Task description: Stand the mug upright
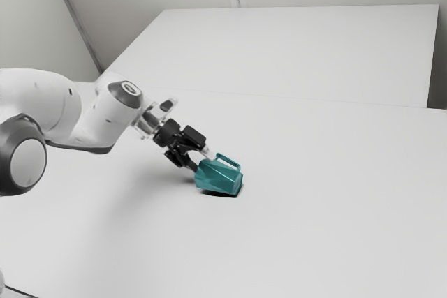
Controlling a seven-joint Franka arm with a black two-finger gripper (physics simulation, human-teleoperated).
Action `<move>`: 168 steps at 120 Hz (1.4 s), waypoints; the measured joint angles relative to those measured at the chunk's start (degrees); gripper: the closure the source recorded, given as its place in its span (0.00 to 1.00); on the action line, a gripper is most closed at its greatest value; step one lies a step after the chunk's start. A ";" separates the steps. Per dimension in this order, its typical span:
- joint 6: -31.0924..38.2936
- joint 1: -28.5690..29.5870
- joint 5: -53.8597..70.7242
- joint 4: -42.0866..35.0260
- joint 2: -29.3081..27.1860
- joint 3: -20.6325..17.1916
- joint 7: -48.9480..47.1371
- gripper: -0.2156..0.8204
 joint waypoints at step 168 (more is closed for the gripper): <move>4.71 -1.98 9.11 -2.53 -8.76 -0.13 1.76 0.96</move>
